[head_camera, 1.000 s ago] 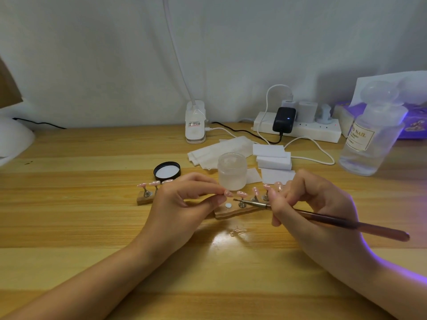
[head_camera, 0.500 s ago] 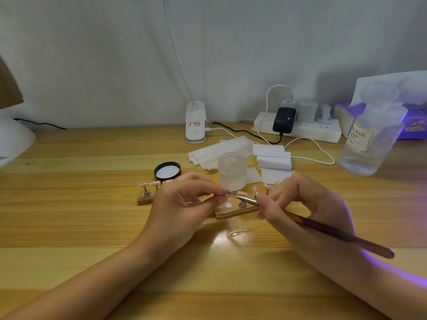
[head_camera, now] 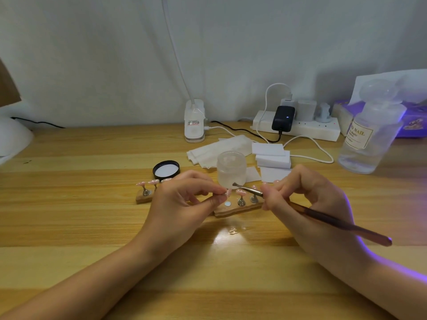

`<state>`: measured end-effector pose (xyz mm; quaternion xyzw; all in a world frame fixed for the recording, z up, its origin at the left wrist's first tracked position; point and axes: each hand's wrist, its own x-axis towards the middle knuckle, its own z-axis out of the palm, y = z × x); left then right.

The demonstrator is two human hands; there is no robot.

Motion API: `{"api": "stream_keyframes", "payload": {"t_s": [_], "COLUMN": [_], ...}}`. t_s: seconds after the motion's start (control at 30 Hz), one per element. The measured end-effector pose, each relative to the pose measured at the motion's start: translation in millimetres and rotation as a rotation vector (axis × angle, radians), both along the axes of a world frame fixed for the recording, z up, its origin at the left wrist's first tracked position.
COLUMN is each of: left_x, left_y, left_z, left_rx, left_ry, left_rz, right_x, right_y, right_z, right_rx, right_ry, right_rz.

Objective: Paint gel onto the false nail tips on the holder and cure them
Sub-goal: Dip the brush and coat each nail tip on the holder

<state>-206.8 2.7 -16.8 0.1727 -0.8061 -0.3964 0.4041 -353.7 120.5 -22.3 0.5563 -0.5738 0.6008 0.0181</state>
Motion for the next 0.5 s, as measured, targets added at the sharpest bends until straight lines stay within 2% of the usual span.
{"api": "stream_keyframes", "payload": {"t_s": [0.2, 0.33, 0.5], "left_x": [1, 2, 2], "left_y": [0, 0, -2], "left_z": [0, -1, -1], "left_rx": [0.002, 0.001, -0.009], "left_ry": [0.003, 0.009, -0.041], "left_rz": [-0.009, -0.008, 0.049], "right_x": [4, -5, -4], "right_y": [2, 1, 0], "right_z": [-1, 1, 1], "right_rx": [0.028, 0.046, 0.038], "right_ry": [0.079, -0.12, -0.1], "right_rz": [0.001, -0.025, -0.018]}}
